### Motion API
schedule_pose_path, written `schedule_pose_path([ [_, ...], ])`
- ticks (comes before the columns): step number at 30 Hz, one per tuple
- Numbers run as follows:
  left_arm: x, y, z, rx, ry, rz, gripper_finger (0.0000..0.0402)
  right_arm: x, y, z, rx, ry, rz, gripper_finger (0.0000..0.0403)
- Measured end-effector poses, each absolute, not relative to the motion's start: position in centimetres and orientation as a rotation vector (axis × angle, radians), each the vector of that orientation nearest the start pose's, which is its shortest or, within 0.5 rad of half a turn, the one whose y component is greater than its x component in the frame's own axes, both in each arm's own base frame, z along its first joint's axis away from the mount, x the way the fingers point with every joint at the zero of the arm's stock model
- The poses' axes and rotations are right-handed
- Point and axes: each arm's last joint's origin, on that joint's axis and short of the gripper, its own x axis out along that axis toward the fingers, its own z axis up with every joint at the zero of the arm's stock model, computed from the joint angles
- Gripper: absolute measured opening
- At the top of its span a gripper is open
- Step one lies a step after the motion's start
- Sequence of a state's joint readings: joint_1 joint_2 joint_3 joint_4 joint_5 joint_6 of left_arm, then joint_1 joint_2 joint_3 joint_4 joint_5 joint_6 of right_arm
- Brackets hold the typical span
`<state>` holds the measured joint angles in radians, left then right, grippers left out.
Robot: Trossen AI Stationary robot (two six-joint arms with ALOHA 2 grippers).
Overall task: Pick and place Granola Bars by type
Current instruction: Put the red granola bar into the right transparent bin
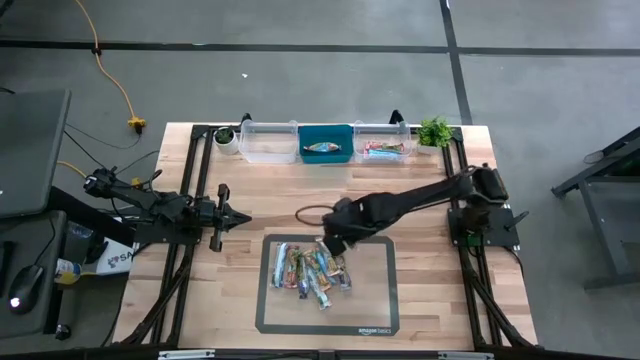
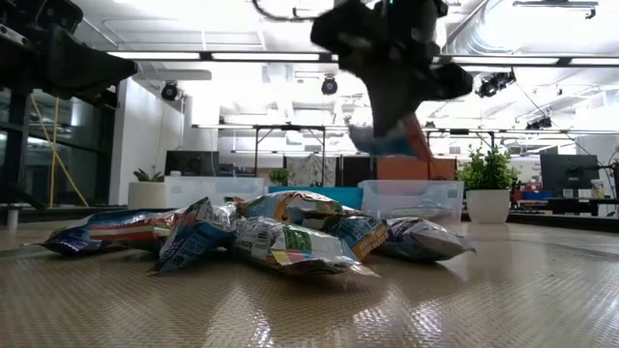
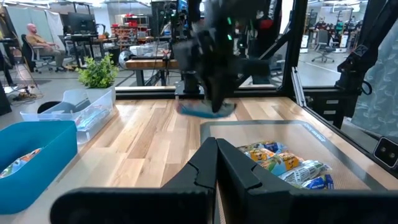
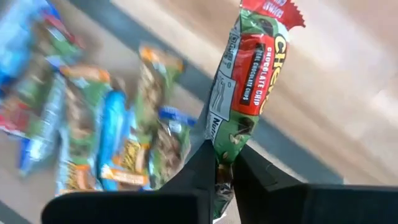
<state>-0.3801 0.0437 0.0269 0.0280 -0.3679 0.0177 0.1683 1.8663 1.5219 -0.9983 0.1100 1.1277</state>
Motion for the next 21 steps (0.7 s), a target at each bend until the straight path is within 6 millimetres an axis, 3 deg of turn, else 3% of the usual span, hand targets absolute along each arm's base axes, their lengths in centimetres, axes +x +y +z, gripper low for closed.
schedule_pose_path([
  [8, 9.4, -2.6, 17.2, 0.014, -0.01, -0.012, 0.0001, 35.3, 3.3, 27.5, 0.662, 1.006, -0.702, 0.0021],
  [15, 9.4, -2.6, 17.2, 0.014, -0.01, -0.012, 0.0001, 34.3, -0.1, 29.7, 0.54, 0.903, -0.758, 0.0021],
  [21, 9.4, -2.6, 17.2, 0.014, -0.01, -0.012, 0.0001, 33.7, -3.5, 30.8, 0.271, 0.929, -0.715, 0.0021],
])
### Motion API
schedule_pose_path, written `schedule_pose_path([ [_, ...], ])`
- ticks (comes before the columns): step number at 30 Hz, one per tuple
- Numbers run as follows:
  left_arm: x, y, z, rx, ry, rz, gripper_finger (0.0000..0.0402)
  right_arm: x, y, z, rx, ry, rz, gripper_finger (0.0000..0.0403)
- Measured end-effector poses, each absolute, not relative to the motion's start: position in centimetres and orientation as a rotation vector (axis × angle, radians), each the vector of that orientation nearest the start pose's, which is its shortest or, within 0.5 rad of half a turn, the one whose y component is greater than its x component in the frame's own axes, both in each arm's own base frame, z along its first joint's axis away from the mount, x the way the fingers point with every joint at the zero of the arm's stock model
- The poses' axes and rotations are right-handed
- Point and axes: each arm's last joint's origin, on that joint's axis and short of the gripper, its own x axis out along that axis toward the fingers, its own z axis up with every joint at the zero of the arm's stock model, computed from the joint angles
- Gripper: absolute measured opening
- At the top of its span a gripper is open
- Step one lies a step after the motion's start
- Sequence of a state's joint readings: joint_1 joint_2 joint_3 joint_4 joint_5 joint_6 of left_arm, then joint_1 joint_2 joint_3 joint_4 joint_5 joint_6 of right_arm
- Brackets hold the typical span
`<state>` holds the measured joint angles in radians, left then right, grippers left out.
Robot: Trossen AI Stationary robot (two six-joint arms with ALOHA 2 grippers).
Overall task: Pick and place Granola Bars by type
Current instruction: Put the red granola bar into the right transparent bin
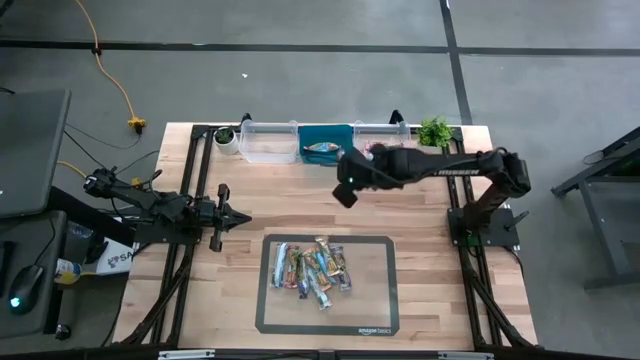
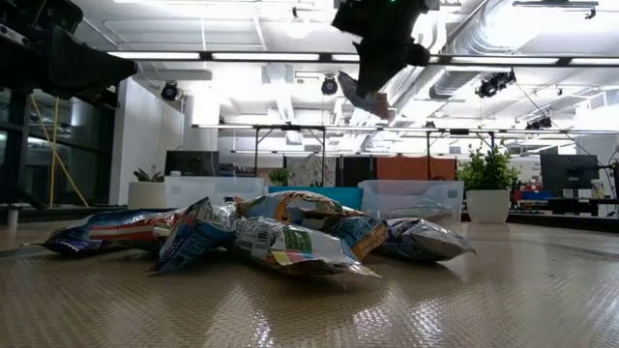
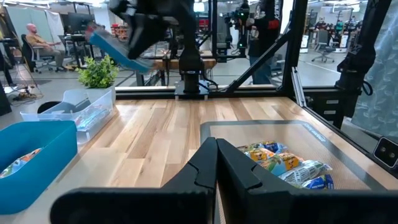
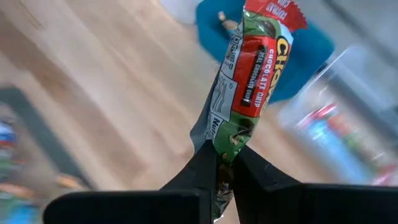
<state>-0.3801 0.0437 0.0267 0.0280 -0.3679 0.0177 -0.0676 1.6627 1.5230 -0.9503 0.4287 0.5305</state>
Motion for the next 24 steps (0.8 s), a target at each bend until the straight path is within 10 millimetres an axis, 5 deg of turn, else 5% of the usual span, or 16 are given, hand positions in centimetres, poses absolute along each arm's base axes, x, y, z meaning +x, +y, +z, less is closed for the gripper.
schedule_pose_path([
  [13, 9.4, -2.6, 17.2, 0.014, -0.011, -0.012, 0.0001, 31.2, -13.2, 31.0, -0.224, 1.177, -0.713, 0.0021],
  [24, 9.4, -2.6, 17.2, 0.014, -0.01, -0.012, 0.0001, 27.6, -22.6, 30.0, -0.21, 1.214, -0.649, 0.0021],
])
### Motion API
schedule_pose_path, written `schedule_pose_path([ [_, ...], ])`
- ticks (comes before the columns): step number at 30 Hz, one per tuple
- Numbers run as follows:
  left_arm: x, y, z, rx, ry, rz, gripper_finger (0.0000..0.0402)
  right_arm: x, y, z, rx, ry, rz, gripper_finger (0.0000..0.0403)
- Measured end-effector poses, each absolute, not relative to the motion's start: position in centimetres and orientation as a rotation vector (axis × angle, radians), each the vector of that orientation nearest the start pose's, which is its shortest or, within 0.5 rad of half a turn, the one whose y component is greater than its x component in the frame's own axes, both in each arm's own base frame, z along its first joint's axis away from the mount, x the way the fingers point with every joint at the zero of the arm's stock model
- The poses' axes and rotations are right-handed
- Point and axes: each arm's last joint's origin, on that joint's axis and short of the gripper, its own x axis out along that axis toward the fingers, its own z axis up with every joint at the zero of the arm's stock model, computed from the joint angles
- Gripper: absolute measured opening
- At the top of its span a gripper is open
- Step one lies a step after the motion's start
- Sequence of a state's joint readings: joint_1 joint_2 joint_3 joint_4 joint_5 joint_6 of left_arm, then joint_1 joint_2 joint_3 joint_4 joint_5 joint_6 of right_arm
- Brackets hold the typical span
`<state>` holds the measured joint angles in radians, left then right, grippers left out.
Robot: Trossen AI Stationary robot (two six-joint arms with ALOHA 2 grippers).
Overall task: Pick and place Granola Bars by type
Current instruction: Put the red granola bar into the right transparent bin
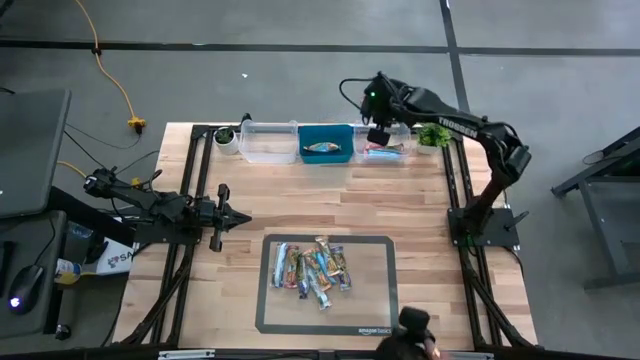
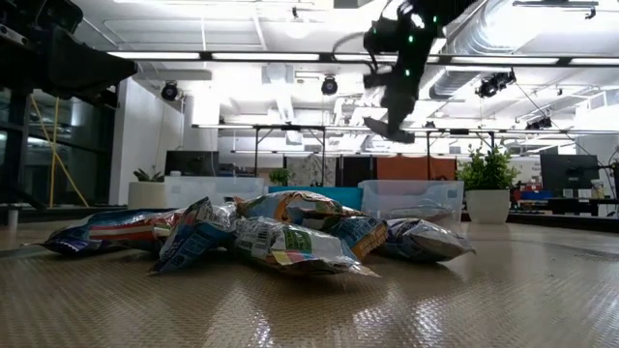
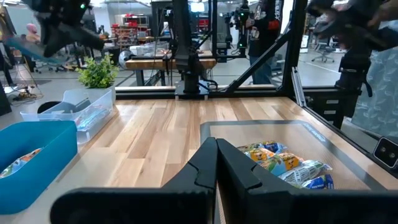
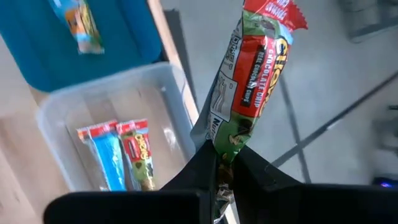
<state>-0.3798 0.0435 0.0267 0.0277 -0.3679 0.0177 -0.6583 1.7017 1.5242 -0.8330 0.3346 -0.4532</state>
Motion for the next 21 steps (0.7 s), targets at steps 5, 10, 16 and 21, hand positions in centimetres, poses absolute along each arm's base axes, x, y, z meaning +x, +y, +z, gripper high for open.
schedule_pose_path([
  [5, 9.4, -2.6, 17.2, 0.014, -0.01, -0.012, 0.0001, 27.4, -25.1, 27.3, -0.214, 1.31, -0.557, 0.0021],
  [10, 9.4, -2.6, 17.2, 0.014, -0.011, -0.012, 0.0001, 27.6, -26.4, 24.2, -0.243, 1.44, -0.452, 0.0021],
  [16, 9.4, -2.6, 17.2, 0.014, -0.01, -0.012, 0.0001, 28.0, -26.6, 20.9, -0.28, 1.591, -0.286, 0.0021],
  [21, 9.4, -2.6, 17.2, 0.014, -0.01, -0.012, 0.0001, 27.9, -26.7, 19.3, -0.308, 1.692, -0.221, 0.0021],
])
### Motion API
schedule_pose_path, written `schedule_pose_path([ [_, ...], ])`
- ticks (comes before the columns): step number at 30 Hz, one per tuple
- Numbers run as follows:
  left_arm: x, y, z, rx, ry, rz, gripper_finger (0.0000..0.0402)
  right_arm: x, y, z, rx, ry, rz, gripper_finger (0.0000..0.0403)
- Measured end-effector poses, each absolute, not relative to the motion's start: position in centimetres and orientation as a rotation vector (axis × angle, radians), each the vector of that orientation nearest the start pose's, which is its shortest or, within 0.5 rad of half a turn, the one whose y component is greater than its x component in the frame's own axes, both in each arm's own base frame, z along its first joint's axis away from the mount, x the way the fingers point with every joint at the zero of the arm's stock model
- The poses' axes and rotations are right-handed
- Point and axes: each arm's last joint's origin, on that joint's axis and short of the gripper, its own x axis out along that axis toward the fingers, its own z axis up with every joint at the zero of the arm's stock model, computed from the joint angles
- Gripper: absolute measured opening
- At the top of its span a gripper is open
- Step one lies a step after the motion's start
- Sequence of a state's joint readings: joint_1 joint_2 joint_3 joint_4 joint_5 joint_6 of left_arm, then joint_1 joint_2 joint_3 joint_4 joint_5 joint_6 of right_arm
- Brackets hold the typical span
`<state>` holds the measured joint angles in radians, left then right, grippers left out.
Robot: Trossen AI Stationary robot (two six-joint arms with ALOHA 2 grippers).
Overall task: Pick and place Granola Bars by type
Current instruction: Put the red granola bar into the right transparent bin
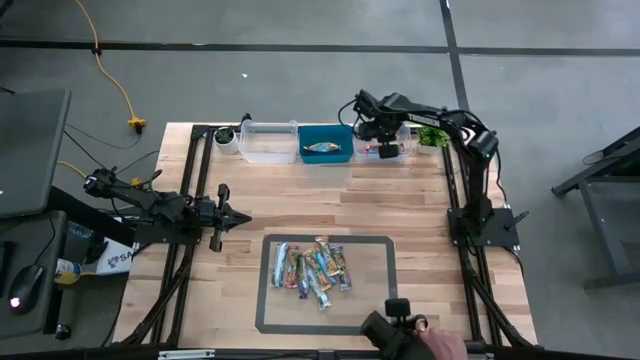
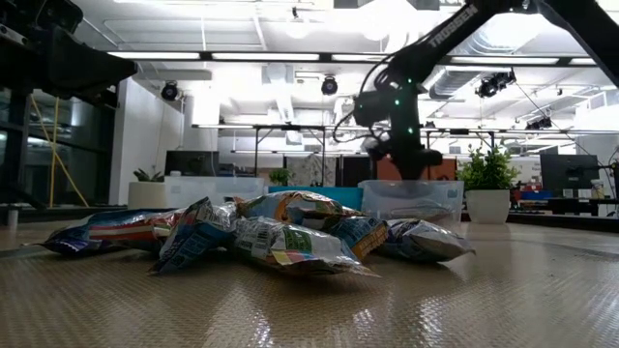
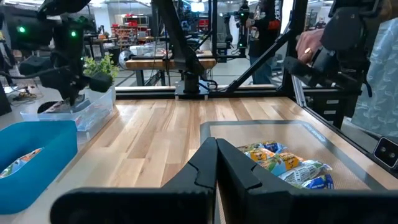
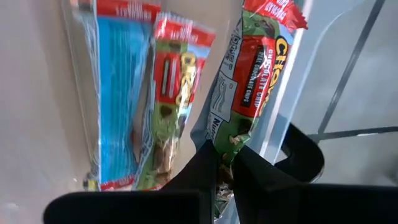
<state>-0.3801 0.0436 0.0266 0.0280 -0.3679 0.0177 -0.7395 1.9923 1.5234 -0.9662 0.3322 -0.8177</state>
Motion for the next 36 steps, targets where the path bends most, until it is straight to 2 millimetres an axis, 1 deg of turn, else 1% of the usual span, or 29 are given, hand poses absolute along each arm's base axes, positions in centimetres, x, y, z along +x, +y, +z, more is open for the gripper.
schedule_pose_path([
  [5, 9.39, -2.63, 17.18, 0.014, -0.01, -0.012, 0.0001, 27.93, -26.74, 18.97, -0.333, 1.711, -0.176, 0.0021],
  [10, 9.39, -2.63, 17.18, 0.014, -0.01, -0.012, 0.0001, 27.69, -26.5, 18.93, -0.364, 1.741, -0.089, 0.0021],
  [22, 9.39, -2.63, 17.19, 0.014, -0.01, -0.012, 0.0001, 27.56, -26.19, 18.86, -0.319, 1.73, -0.043, 0.0021],
  [27, 9.39, -2.63, 17.19, 0.014, -0.01, -0.012, 0.0001, 27.56, -26.18, 18.86, -0.299, 1.728, -0.063, 0.0021],
  [36, 9.39, -2.63, 17.18, 0.014, -0.01, -0.012, 0.0001, 27.33, -25.99, 18.85, -0.285, 1.752, -0.045, 0.0021],
])
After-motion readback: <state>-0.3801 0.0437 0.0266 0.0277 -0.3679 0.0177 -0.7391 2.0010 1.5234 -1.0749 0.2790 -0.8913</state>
